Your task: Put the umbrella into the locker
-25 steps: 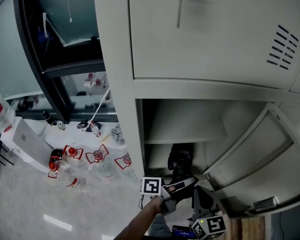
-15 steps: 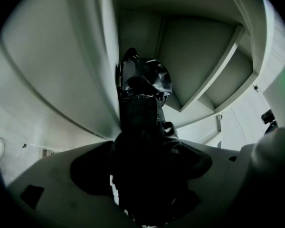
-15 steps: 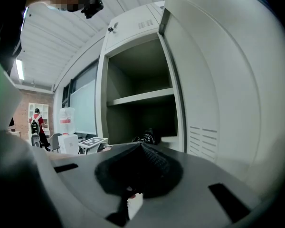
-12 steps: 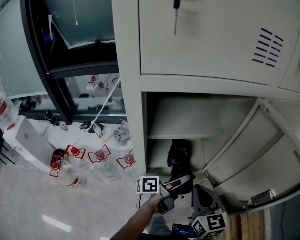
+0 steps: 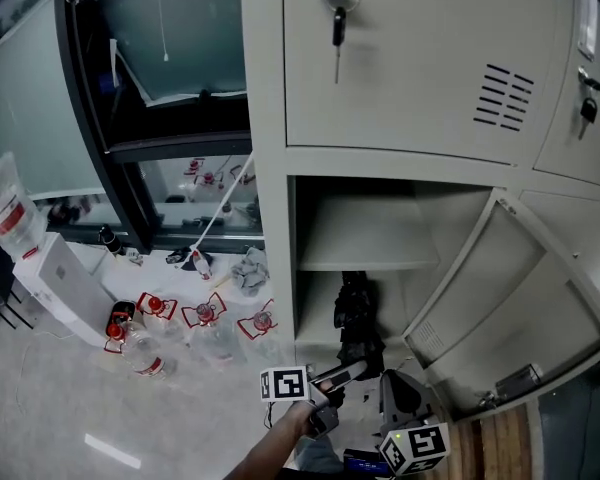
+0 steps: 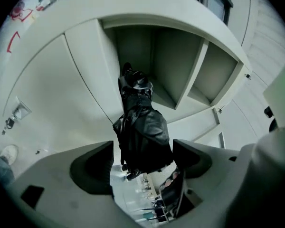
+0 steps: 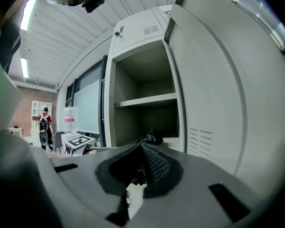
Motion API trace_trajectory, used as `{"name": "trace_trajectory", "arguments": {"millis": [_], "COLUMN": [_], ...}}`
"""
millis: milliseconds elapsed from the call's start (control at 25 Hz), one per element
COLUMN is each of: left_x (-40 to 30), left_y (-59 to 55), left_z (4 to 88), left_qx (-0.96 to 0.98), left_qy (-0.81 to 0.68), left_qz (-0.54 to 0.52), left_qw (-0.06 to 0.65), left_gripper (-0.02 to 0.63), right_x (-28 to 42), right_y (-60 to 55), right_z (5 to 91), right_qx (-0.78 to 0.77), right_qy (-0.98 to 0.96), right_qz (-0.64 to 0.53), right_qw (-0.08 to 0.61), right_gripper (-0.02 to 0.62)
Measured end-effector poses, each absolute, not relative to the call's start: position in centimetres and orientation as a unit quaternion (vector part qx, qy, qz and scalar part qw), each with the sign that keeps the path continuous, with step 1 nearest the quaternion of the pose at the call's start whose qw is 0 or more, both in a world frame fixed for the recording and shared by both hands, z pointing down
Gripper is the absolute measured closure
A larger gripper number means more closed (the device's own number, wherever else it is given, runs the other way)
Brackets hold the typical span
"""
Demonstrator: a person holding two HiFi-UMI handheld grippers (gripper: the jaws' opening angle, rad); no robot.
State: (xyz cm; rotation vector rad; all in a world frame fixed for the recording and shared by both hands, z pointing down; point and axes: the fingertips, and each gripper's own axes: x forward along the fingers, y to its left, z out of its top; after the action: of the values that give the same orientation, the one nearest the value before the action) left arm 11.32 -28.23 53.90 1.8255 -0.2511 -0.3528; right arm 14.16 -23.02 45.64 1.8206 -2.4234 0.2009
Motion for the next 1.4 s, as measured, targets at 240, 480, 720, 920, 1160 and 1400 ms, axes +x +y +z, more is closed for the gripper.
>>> {"name": "trace_trajectory", "arguments": {"millis": [240, 480, 720, 920, 1160, 1400], "left_x": [8.2, 5.6, 4.7, 5.0, 5.3, 5.0], "left_y": [-26.2, -25.3, -24.5, -24.0, -23.7, -24.0], "left_z": [53.7, 52.3, 50.6, 49.8, 49.6, 49.6], "left_qx": [0.831, 0.847, 0.852, 0.858, 0.859, 0.855], "left_qy": [-0.184, -0.234, -0.226, -0.214, -0.206, -0.21], "left_qz": [-0.107, -0.116, -0.14, -0.14, -0.141, -0.152], "left_qw": [0.514, 0.464, 0.451, 0.445, 0.447, 0.45], "left_gripper": [0.247, 0.402, 0.584, 0.589, 0.589, 0.589], "right_x": [13.7, 12.9, 12.3, 12.2, 12.1, 12.1], "right_y": [-21.8, -20.3, -19.4, -19.1, -19.0, -18.9], "right_z": [45.7, 45.7, 45.5, 45.5, 45.6, 45.5], "right_qx": [0.597, 0.601, 0.606, 0.609, 0.608, 0.607], "right_qy": [-0.798, -0.795, -0.792, -0.789, -0.79, -0.79], "right_qz": [0.054, 0.054, 0.048, 0.046, 0.046, 0.046], "right_qw": [0.059, 0.054, 0.056, 0.061, 0.066, 0.068], "right_gripper": [0.594, 0.594, 0.594, 0.594, 0.595, 0.595]}}
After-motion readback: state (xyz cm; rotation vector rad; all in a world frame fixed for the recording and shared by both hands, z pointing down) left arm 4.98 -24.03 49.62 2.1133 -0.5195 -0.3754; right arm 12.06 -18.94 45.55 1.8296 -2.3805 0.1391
